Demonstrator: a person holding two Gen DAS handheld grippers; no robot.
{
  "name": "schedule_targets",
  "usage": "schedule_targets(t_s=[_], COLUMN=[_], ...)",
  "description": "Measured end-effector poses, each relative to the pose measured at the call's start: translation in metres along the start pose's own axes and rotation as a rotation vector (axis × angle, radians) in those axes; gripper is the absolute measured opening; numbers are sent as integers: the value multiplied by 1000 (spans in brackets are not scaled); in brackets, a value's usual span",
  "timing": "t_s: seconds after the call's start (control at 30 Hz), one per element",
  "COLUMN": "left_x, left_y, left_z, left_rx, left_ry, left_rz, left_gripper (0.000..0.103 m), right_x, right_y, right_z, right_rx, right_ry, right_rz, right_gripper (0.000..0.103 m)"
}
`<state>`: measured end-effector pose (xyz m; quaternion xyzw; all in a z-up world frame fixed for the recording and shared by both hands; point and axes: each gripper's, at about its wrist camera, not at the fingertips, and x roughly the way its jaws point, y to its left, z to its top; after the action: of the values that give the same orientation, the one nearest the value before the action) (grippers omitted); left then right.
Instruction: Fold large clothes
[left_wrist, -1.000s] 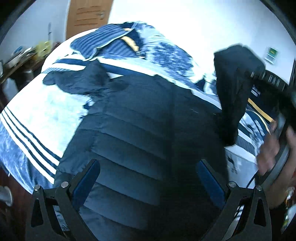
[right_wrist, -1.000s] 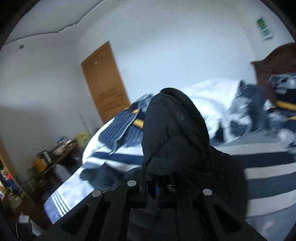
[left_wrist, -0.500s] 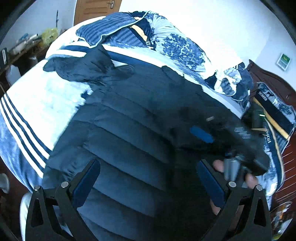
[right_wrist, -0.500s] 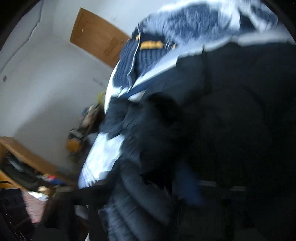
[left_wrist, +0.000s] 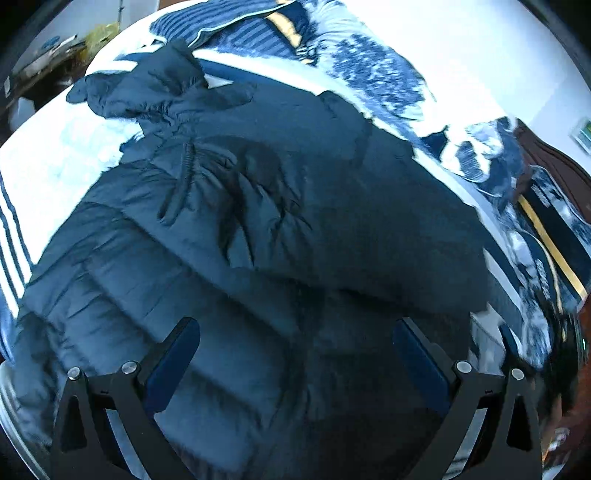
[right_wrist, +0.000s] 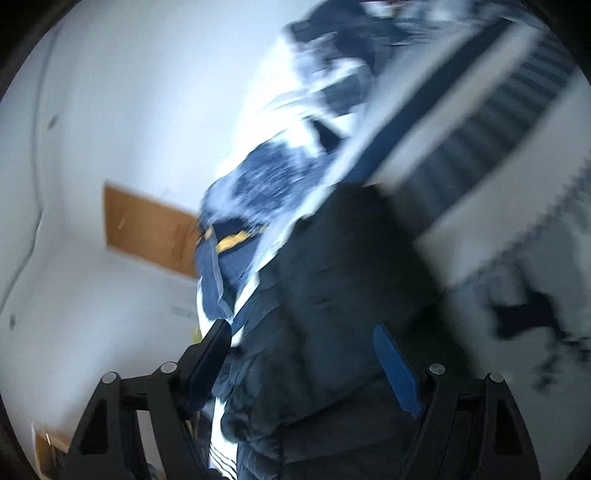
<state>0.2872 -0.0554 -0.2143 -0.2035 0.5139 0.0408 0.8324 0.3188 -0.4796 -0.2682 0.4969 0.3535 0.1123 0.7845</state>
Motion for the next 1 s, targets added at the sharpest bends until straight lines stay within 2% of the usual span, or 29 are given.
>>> schedule_targets(t_s=[0.13, 0.2, 0.3, 0.37, 0.4, 0.43, 0.47, 0.5, 0.53, 0.63, 0.7, 0.73, 0.8, 0.93, 1.0], left_x=[32, 37, 35, 31, 28, 25, 23, 17, 5, -24, -34, -37, -33, -6, -9], left_y=[5, 6, 13, 20, 22, 23, 24, 25, 26, 28, 35, 41, 57, 76, 79], left_z=[23, 32, 50, 64, 71, 78, 83, 89, 96, 106, 108, 108, 106, 95, 88], left_rx=[-76, -72, -102, -136, -139, -136, -134, -131, -123, -88, -85, -92, -126, -152, -152], left_ry=[16, -4, -48, -65, -69, -72, -69, -71, -102, -208, -236, -248, -251, -157, -179], left_rz=[-6, 15, 22, -7, -11, -5, -2, -17, -43, 0, 14, 48, 91, 133, 124], left_gripper=[103, 103, 89, 65, 56, 35, 7, 0, 0, 0, 0, 0, 0, 0, 0], right_x=[2, 13, 39, 46, 52, 53, 56, 59, 59, 51, 47, 48, 59, 82, 85], right_y=[-26, -25, -24, -21, -18, -14, -11, -8, -5, 9, 24, 30, 33, 18, 16], right_z=[14, 14, 13, 8, 9, 7, 8, 8, 5, 2, -3, -8, -15, -24, -24], right_rx=[22, 35, 48, 39, 18, -4, -26, -50, -60, -100, -160, -186, -195, -150, -148], right_ry=[35, 57, 134, 155, 161, 158, 154, 151, 149, 128, 123, 124, 162, 238, 245], right_rz=[-63, -48, -16, -10, -10, -17, -25, -41, -45, 18, 53, 60, 32, -25, -42], right_gripper=[71, 64, 55, 46, 43, 34, 27, 21, 7, 6, 6, 5, 5, 5, 6])
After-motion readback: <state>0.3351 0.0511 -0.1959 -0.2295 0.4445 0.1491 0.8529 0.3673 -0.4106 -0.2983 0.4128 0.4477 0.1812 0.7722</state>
